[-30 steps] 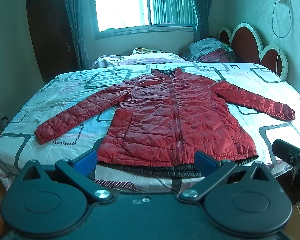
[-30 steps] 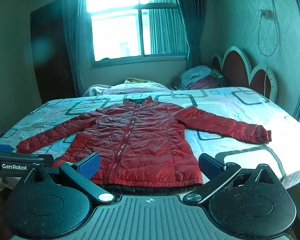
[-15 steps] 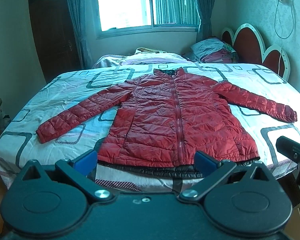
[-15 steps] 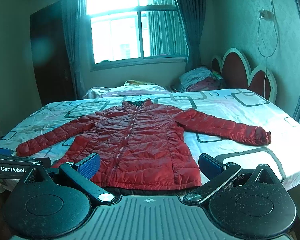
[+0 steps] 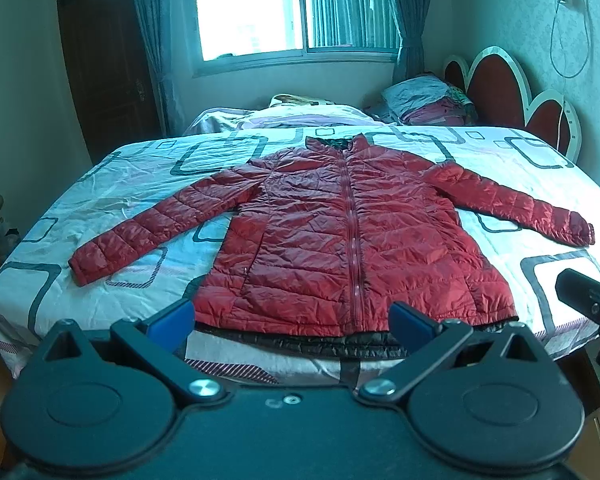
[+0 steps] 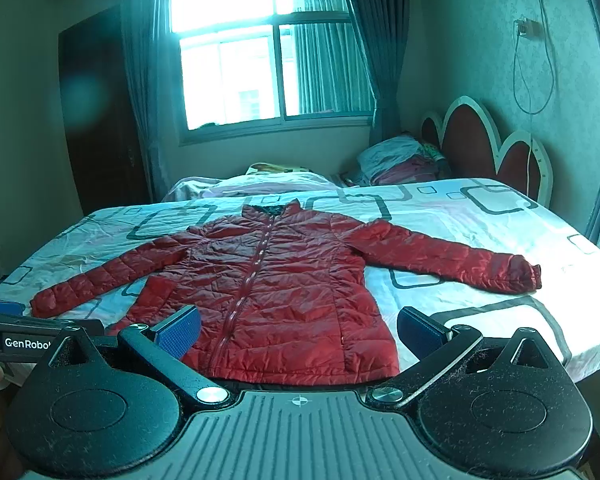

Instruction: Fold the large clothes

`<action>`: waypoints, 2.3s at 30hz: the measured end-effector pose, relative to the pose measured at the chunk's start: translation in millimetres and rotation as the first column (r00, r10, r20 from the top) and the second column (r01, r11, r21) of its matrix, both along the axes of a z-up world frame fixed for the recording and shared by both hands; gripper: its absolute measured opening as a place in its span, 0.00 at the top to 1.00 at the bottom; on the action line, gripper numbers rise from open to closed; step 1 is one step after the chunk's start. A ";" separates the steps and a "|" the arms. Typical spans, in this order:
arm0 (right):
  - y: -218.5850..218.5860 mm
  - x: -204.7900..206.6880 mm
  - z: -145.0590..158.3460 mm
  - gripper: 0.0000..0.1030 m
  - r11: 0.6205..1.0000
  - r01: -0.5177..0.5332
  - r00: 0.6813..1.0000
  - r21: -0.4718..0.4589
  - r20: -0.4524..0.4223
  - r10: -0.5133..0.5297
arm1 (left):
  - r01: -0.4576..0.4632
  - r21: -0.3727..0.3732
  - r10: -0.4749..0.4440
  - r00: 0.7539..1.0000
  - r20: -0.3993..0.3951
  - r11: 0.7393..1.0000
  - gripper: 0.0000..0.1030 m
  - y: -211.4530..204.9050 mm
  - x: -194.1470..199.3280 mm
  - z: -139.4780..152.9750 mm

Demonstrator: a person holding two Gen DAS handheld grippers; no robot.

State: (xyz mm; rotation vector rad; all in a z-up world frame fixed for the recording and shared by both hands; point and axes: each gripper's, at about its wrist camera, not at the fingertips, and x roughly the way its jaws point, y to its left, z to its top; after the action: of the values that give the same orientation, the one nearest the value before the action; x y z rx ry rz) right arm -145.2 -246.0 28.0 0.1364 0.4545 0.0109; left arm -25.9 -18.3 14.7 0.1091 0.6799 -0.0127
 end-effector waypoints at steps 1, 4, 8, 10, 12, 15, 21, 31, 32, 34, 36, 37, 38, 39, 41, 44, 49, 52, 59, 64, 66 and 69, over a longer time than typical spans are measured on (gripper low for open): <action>-0.4 -0.2 -0.1 0.00 1.000 0.000 1.000 0.001 0.000 0.000 | 0.003 -0.001 -0.003 1.000 0.001 1.000 0.00 0.5 -0.2 0.0; -2.9 1.5 -0.6 0.00 1.000 0.002 1.000 0.006 -0.002 -0.002 | 0.001 0.000 -0.001 1.000 0.001 1.000 0.00 0.6 -0.2 0.0; -3.6 2.5 -1.0 0.00 1.000 0.001 1.000 0.004 0.002 -0.001 | 0.001 0.000 -0.001 1.000 0.001 1.000 0.00 0.5 1.0 -0.5; -3.2 1.6 -1.1 0.00 1.000 0.002 1.000 0.005 0.001 -0.002 | 0.001 -0.002 -0.001 1.000 0.002 1.000 0.00 1.0 0.9 -0.3; -3.2 1.5 -1.1 0.00 1.000 0.002 1.000 0.004 0.001 -0.002 | 0.001 -0.002 -0.001 1.000 0.000 1.000 0.00 0.6 1.0 -0.4; -3.3 1.5 -1.1 0.00 1.000 0.001 1.000 0.004 0.001 -0.001 | -0.002 -0.002 0.002 1.000 0.004 1.000 0.00 0.4 1.7 -0.6; -4.2 5.2 -4.5 0.00 1.000 0.003 1.000 0.001 -0.007 -0.003 | -0.015 -0.009 0.015 1.000 0.009 1.000 0.00 3.6 6.5 -0.9; -5.0 10.4 -7.4 0.00 1.000 0.010 1.000 0.004 -0.012 -0.010 | -0.023 -0.015 0.023 1.000 0.006 1.000 0.00 7.2 7.7 -2.6; -5.3 11.2 -7.6 0.00 1.000 0.011 1.000 0.004 -0.013 -0.011 | -0.024 -0.015 0.025 1.000 0.007 1.000 0.00 7.2 7.7 -2.6; -6.4 13.6 -7.7 0.00 1.000 0.013 1.000 0.007 -0.015 -0.013 | -0.023 -0.016 0.024 1.000 0.006 1.000 0.00 7.3 7.8 -2.5; -7.1 15.1 -7.9 0.00 1.000 0.016 1.000 0.008 -0.015 -0.016 | -0.026 -0.019 0.026 1.000 0.007 0.999 0.00 8.1 8.3 -2.6; -7.6 15.5 -8.1 0.00 1.000 0.016 1.000 0.009 -0.015 -0.016 | -0.027 -0.020 0.028 1.000 0.007 0.999 0.00 9.7 9.9 -2.6; -7.8 16.2 -8.2 0.00 1.000 0.017 1.000 0.009 -0.016 -0.017 | -0.030 -0.020 0.030 1.000 0.006 0.999 0.00 10.4 11.0 -2.9; -7.8 16.8 -8.0 0.00 1.000 0.016 1.000 0.010 -0.016 -0.016 | -0.032 -0.021 0.032 0.999 0.005 0.999 0.00 11.6 13.7 -3.1; -8.4 19.8 -7.8 0.00 1.000 0.017 1.000 0.011 -0.019 -0.016 | -0.036 -0.022 0.036 0.999 0.000 0.999 0.00 12.3 18.2 -3.8; -7.5 22.1 -7.6 0.00 1.000 0.017 1.000 0.008 -0.018 -0.017 | -0.041 -0.021 0.041 0.999 -0.003 0.999 0.00 12.7 24.0 -5.2; -9.9 29.6 -9.2 0.00 1.000 0.021 0.999 0.006 -0.026 -0.020 | -0.046 -0.022 0.046 0.999 -0.008 0.999 0.00 12.7 32.1 -6.2; -13.5 35.8 -10.6 0.00 1.000 0.028 0.999 0.007 -0.030 -0.028 | -0.051 -0.023 0.051 0.999 -0.007 0.998 0.00 12.4 37.1 -5.9; -21.6 52.8 -15.9 0.00 0.999 0.048 0.998 0.010 -0.043 -0.047 | -0.049 -0.022 0.048 0.999 -0.020 0.999 0.00 11.2 57.4 -8.6; -27.9 73.0 -22.1 0.00 0.998 0.063 0.996 0.012 -0.058 -0.062 | -0.040 -0.025 0.040 0.999 -0.028 0.999 0.00 8.9 80.4 -12.6; -29.4 79.4 -23.9 0.00 0.998 0.066 0.996 0.015 -0.059 -0.065 | -0.032 -0.034 0.031 0.999 -0.037 0.999 0.00 8.9 92.6 -15.3; -35.1 95.5 -27.9 0.00 0.996 0.085 0.994 0.018 -0.067 -0.084 | -0.025 -0.038 0.024 0.999 -0.042 0.999 0.00 8.3 113.1 -19.7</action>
State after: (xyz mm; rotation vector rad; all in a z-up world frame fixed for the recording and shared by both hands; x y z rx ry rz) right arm -49.7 -281.1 0.1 0.1768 0.5144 -0.0719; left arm 87.2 -10.0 -5.0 0.0638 0.7224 -0.0045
